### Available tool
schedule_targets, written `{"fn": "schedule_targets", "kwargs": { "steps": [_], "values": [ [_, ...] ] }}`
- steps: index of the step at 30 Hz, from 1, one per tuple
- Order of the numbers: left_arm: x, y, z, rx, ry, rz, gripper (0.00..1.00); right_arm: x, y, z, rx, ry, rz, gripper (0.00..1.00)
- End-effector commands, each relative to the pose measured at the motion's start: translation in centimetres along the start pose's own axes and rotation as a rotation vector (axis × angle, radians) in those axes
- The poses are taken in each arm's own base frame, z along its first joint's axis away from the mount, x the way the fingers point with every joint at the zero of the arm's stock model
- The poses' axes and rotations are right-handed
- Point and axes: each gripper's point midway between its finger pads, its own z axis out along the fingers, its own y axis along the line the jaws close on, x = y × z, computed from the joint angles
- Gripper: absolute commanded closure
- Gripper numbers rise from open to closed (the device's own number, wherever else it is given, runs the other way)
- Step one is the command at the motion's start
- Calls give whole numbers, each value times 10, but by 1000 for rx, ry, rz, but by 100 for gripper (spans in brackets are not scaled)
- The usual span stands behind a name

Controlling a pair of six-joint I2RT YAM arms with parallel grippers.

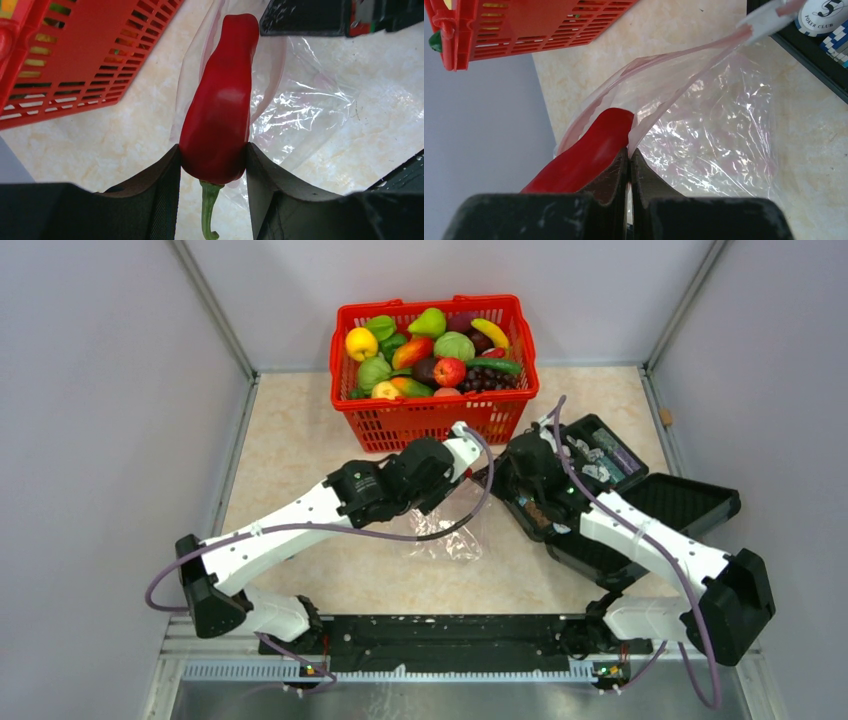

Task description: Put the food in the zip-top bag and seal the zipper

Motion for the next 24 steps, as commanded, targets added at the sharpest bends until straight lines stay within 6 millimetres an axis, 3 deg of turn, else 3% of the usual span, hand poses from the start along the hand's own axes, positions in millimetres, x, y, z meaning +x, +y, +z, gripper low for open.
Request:
{"fn": "schedule_targets", "kwargs": {
  "steps": [1, 6, 10, 15, 19, 24],
  "values": [
    [-39, 2, -6, -29, -88, 23, 100, -2, 27, -13, -79, -9, 1, 100],
    [-49, -9, 7, 3, -29, 92, 99, 4, 37, -15, -109, 8, -1, 100],
    [-49, -5, 13, -40, 24, 74, 96, 5, 40, -18, -138, 8, 14, 100],
    [-42, -16, 21, -4, 40, 39, 94, 4, 42, -22, -176, -4, 40, 100],
    [-39, -20, 26, -3, 35, 10, 83, 2, 48, -28, -206, -7, 43, 100],
    [-30, -15, 28, -9, 79, 31, 85, -6, 38, -31, -166, -53, 14, 100]
  ]
}}
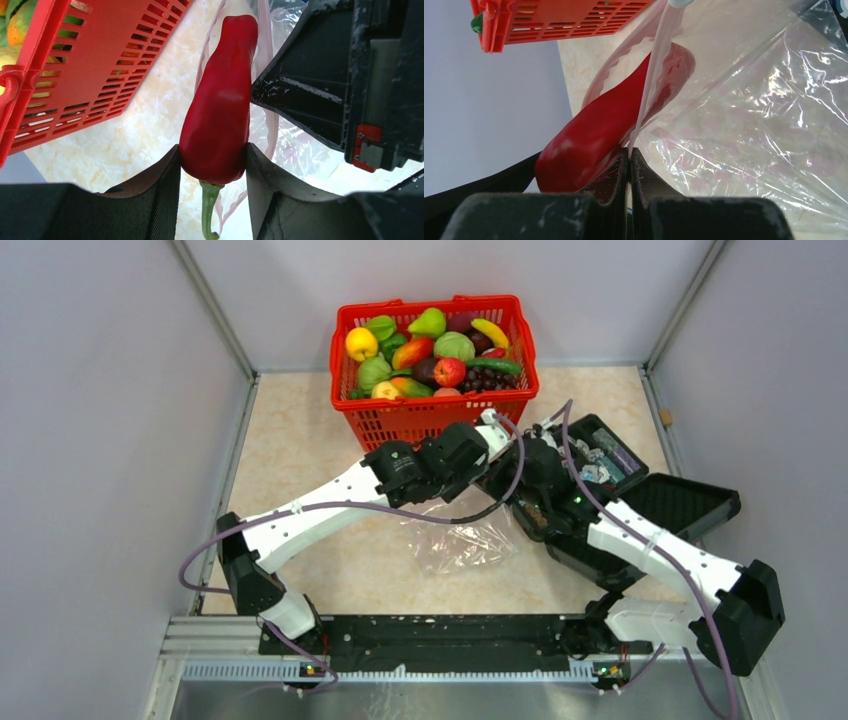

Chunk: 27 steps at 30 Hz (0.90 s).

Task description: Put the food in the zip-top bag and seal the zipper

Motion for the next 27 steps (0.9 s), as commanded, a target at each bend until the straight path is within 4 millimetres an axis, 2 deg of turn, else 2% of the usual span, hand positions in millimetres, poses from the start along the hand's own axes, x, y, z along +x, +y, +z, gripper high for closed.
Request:
{"fn": "schedule_targets", "kwargs": {
  "steps": [1, 5, 10, 11, 12, 13, 17, 20, 23, 26, 27],
  "values": [
    [4, -1, 0, 12, 26, -1, 86, -16, 17, -13, -54, -77, -15, 100],
    [1, -4, -2, 52, 20, 23, 83, -17, 16, -15, -74, -87, -45, 100],
    [-6, -7, 5, 47, 59, 5, 75, -14, 22, -13, -103, -71, -61, 100],
    [-10, -10, 5, 64, 48, -6, 68, -14, 22, -13, -105, -70, -59, 100],
    [-17, -13, 3, 88, 19, -18, 51, -13, 22, -12, -108, -67, -60, 100],
    [-24, -16, -1, 113, -16, -31, 39, -12, 21, -12, -108, -63, -58, 100],
    [-41, -14, -16, 158, -128, -76, 24, -10, 19, -12, -106, -58, -53, 100],
    [-43, -2, -23, 155, -165, -114, 23, -11, 18, -13, -114, -64, -38, 100],
    [-42, 12, -32, 133, -220, -193, 17, -10, 20, -13, -128, -63, -30, 100],
    [-33, 25, -41, 117, -279, -241, 14, -9, 24, -14, -154, -49, -31, 100],
    [-25, 31, -38, 107, -281, -257, 13, -9, 25, -14, -160, -45, -35, 100]
  ]
}}
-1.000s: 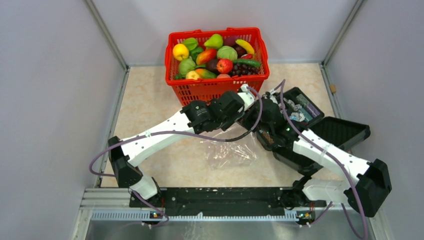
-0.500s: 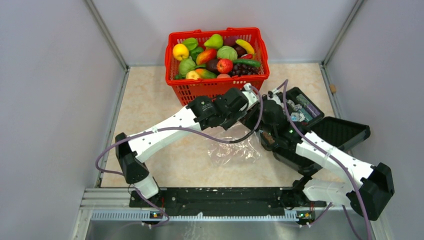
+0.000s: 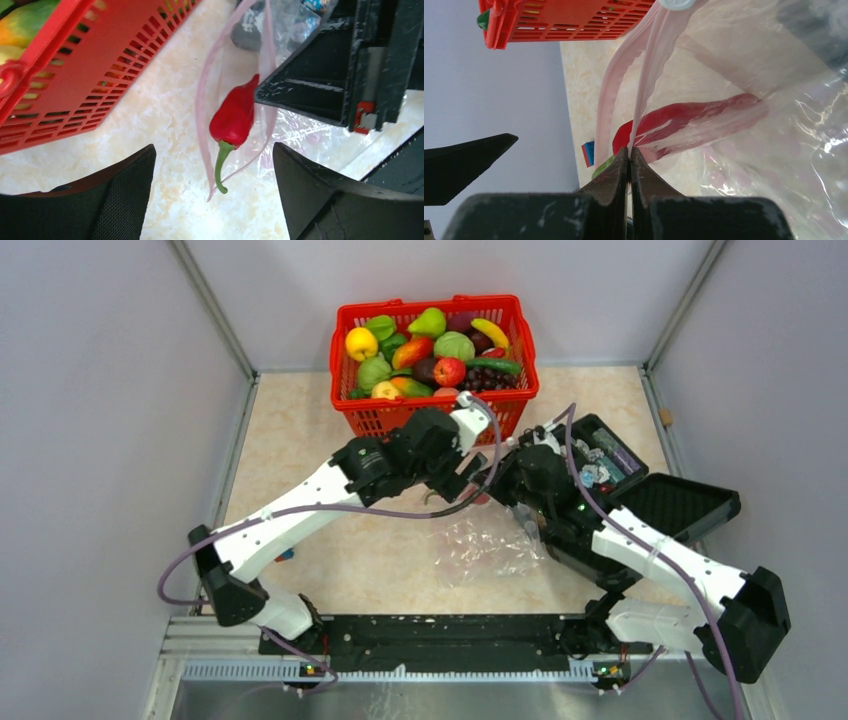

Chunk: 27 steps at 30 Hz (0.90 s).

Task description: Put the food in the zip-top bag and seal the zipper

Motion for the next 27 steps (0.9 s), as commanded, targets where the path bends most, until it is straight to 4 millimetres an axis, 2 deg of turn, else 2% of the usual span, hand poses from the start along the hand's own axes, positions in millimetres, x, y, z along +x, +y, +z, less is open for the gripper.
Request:
{"fn": "schedule_targets", "kwargs": {
  "steps": [1, 3, 6, 7, 11, 15, 17, 20, 24, 27],
  "values": [
    [-8, 21, -19, 1, -155, -119, 13, -7, 32, -9, -128, -11, 4, 100],
    [6, 29, -16, 24, -127, -165, 14, -6, 34, -10, -142, 1, -12, 100],
    [28, 30, -5, 73, -79, -193, 16, -3, 37, -11, -164, 17, -30, 100],
    [31, 24, -3, 116, -77, -196, 16, -1, 37, -11, -168, 24, -38, 100],
    [30, 11, 6, 233, -105, -234, 18, 1, 35, -10, -165, 33, -43, 100],
    [34, 4, 17, 281, -90, -267, 29, 2, 35, -10, -168, 37, -49, 100],
    [39, 8, 23, 267, -77, -281, 39, 2, 35, -10, -171, 38, -54, 100],
    [40, 15, 25, 254, -77, -315, 44, 2, 35, -10, -169, 39, -70, 100],
    [37, 20, 27, 236, -101, -322, 47, 7, 35, -11, -188, 59, -85, 100],
    [40, 24, 32, 210, -92, -317, 58, 10, 36, -12, -202, 75, -87, 100]
  ]
}}
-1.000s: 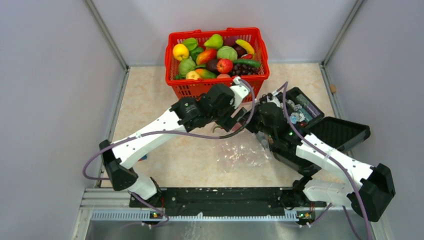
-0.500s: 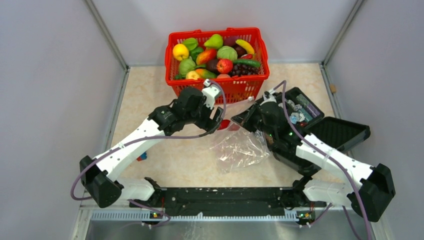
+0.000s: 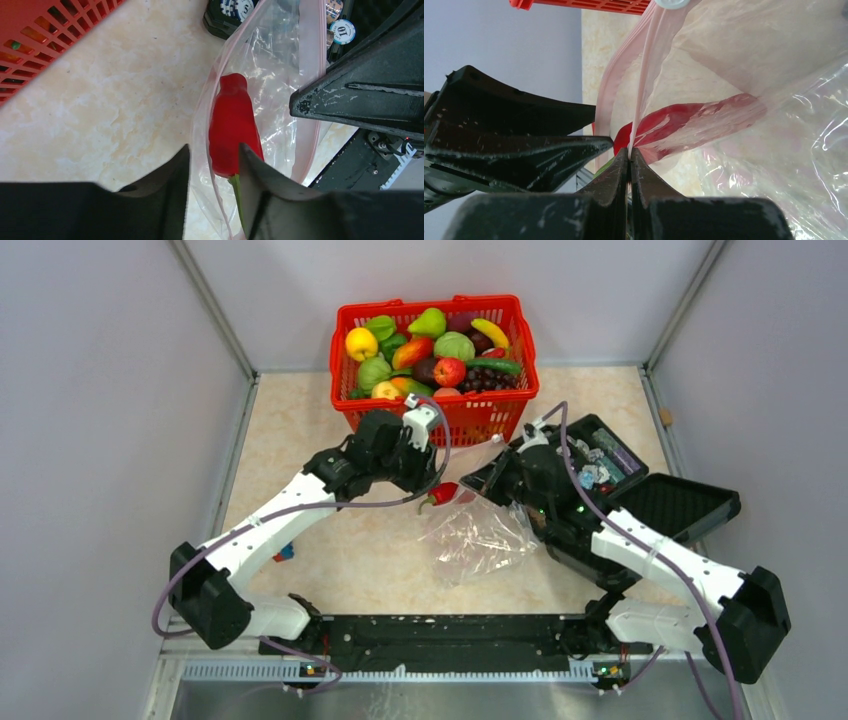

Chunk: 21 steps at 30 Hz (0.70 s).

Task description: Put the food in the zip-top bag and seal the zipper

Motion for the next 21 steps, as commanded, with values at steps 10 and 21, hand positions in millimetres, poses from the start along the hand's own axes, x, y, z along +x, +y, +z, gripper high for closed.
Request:
{"fn": "schedule_targets", "kwargs": {
  "steps": [10, 21],
  "values": [
    [-40, -14, -23, 53, -84, 116, 100, -28, 39, -28, -118, -77, -53, 100],
    [-100, -57, -108, 152, -169, 193, 100, -12, 56, -80, -83, 121, -184, 100]
  ]
}}
